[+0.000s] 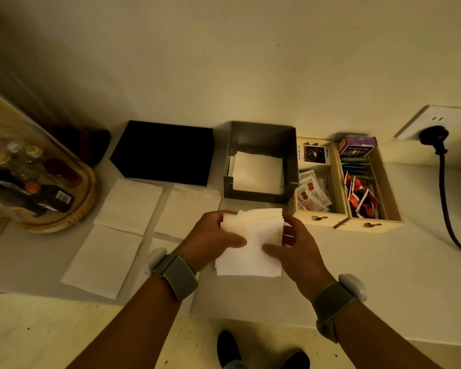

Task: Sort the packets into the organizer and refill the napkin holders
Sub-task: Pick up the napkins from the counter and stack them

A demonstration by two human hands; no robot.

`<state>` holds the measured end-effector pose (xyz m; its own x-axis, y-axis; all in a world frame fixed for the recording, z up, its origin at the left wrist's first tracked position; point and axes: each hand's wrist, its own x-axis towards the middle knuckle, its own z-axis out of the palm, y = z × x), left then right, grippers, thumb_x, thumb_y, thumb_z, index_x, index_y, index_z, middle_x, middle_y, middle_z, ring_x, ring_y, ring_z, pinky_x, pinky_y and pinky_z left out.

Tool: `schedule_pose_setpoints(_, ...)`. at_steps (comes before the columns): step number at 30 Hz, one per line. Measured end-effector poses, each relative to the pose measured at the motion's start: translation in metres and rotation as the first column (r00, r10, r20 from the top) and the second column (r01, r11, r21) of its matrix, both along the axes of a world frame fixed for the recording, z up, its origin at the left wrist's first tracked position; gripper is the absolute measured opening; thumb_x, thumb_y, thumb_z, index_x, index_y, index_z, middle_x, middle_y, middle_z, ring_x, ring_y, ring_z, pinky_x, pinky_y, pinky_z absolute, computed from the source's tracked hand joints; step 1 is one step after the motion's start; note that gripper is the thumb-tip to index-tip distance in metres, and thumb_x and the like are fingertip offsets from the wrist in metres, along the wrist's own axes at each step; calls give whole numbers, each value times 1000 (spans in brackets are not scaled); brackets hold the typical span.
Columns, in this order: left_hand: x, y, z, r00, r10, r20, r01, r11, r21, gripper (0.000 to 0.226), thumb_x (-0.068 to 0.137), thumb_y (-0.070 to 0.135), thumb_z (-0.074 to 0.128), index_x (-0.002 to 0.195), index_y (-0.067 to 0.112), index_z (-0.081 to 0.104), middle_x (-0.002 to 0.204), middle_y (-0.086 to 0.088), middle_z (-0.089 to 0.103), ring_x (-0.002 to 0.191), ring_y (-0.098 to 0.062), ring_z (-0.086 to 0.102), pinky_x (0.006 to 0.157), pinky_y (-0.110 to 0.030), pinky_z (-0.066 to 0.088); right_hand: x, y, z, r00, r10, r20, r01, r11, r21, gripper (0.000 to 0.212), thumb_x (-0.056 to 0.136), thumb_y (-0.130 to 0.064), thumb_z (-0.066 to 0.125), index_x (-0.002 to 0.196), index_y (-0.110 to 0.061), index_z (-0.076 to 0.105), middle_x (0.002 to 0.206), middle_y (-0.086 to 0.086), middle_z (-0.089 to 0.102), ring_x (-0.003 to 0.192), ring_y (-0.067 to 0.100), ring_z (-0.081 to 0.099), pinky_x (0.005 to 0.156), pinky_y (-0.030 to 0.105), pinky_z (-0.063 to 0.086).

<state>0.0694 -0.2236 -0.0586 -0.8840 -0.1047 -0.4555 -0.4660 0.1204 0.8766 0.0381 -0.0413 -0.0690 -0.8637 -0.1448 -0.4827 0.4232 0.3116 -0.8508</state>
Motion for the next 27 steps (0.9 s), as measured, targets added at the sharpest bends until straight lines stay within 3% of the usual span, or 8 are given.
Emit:
schedule_pose_setpoints(4, 10, -7, 11, 990, -38, -136, 49, 996, 79, 33, 75, 7, 76, 92, 29, 58, 91, 7, 63, 89, -11, 65, 67, -17, 55, -5, 10, 10, 995, 100, -5, -99, 977, -187, 59, 70, -2, 77, 110, -39, 53, 102, -20, 65, 96, 11, 63, 80, 33, 55)
schedule_pose_setpoints(7, 11, -8, 19, 971, -63, -232, 86, 992, 90, 28, 75, 2, 74, 88, 25, 64, 79, 12, 69, 81, -4, 68, 67, -15, 54, -10, 18, 22, 974, 182, -132, -203, 964, -172, 44, 74, -1, 72, 93, -40, 63, 88, -26, 71, 88, 0, 67, 61, 12, 53)
schedule_pose_setpoints(9, 10, -7, 21, 954, -109, -278, 130, 990, 55, 23, 77, 2, 72, 87, 22, 67, 77, 13, 71, 79, -8, 68, 70, -18, 54, -11, 20, 27, 948, 233, -217, -264, 956, -128, 40, 75, -3, 72, 94, -36, 62, 89, -26, 69, 90, -4, 64, 62, 9, 50)
schedule_pose_setpoints(12, 9, -2, 17, 944, -161, -288, 177, 984, 31, 25, 78, 0, 71, 85, 24, 67, 78, 14, 71, 78, -7, 67, 70, -17, 54, -13, 20, 25, 900, 322, -295, -347, 937, -35, 41, 73, -4, 75, 100, -29, 59, 94, -14, 66, 93, 4, 62, 68, 12, 52)
schedule_pose_setpoints(17, 8, 15, -3, 951, -182, -249, 169, 983, -74, 21, 78, 6, 73, 90, 18, 60, 87, 1, 63, 75, -7, 63, 73, -15, 51, -21, 10, 15, 855, 465, -230, -457, 885, 91, 32, 77, -10, 73, 90, -35, 57, 86, -11, 62, 84, 11, 61, 69, 12, 46)
schedule_pose_setpoints(20, 4, 17, -3, 947, -135, -292, 131, 991, -36, 31, 72, 31, 79, 92, 17, 60, 83, 5, 62, 73, -9, 63, 76, -29, 52, -19, 11, 12, 890, 378, -254, -378, 924, 50, 29, 78, -16, 73, 92, -37, 58, 87, -12, 64, 85, 10, 64, 68, 13, 49)
schedule_pose_setpoints(23, 5, 18, -5, 962, -89, -259, 91, 996, -5, 48, 60, 51, 77, 93, 22, 58, 82, 12, 61, 75, -5, 65, 78, -28, 54, -15, 16, 6, 889, 388, -245, -378, 921, 90, 29, 79, -19, 71, 95, -38, 56, 91, -16, 62, 85, 4, 62, 69, 13, 51)
schedule_pose_setpoints(27, 11, 13, -14, 984, 3, -180, -6, 1000, -17, 35, 74, 18, 78, 90, 40, 56, 88, 19, 63, 83, -3, 65, 69, -15, 56, -15, 21, 3, 929, 344, -134, -313, 926, 209, 35, 85, -24, 65, 118, -27, 53, 104, -13, 56, 94, 6, 54, 91, 28, 44)
